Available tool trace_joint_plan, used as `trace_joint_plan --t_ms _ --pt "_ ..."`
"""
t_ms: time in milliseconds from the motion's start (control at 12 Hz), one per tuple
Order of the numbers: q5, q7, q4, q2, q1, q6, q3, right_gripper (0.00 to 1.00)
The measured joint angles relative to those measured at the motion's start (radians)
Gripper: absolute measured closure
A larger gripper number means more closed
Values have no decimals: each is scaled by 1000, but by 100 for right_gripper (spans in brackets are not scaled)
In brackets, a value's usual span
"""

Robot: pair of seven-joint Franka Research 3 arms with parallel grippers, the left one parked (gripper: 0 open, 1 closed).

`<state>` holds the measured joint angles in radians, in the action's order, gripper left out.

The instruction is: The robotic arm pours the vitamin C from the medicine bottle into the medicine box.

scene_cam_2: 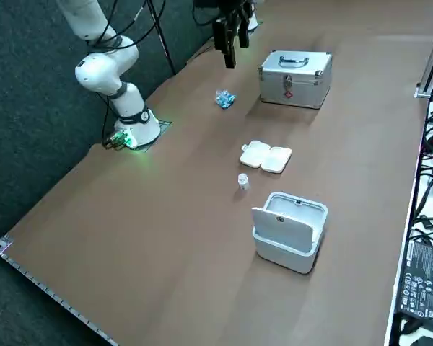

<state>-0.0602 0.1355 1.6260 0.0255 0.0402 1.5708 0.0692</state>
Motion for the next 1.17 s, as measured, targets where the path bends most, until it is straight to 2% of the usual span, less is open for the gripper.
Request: trace_joint_plan --t_ms 333,500,583,667,833,1167 --pt "-21 84 1 25 12 -11 1 0" --pt "-66 153 2 42 33 -9 1 0" --pt "-92 219 2 52 55 -8 2 0" --pt "-145 401 5 75 112 8 4 0" --pt "-184 574 15 99 161 46 8 0" --pt "-248 771 38 143 193 102 10 0"
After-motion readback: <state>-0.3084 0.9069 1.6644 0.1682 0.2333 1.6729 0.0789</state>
